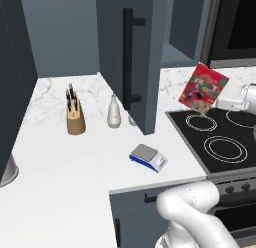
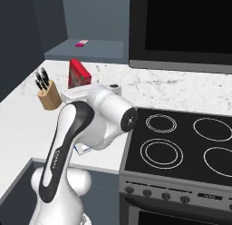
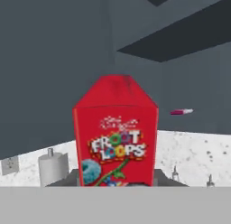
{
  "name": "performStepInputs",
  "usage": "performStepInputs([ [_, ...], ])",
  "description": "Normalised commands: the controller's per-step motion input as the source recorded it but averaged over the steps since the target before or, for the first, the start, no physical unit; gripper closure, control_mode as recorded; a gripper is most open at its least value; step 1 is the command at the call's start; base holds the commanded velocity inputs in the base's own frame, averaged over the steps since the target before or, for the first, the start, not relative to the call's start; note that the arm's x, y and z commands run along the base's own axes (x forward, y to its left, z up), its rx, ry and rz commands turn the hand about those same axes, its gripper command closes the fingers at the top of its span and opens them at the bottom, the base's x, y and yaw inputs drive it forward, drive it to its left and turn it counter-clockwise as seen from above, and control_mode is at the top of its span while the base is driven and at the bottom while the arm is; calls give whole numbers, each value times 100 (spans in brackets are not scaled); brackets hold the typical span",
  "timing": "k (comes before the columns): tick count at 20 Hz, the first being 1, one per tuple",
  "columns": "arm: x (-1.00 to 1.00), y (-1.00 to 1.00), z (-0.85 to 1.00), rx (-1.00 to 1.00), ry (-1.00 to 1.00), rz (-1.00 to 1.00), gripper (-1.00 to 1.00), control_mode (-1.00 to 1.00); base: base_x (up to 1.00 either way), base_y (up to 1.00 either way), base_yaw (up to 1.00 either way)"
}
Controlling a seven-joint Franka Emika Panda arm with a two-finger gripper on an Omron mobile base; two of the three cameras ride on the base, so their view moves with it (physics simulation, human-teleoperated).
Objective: Pick the cereal and place it on the digital scale for weighing, and close the cabinet.
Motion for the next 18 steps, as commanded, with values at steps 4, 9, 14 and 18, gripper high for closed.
performStepInputs([
  [4,-7,0,-76,0,10,35,100,-100,0,0,0],
  [9,21,0,-90,0,12,26,100,-100,0,0,0],
  [14,40,16,-79,-3,15,20,100,-100,0,0,0],
  [18,57,21,-60,-5,0,13,100,-100,0,0,0],
])
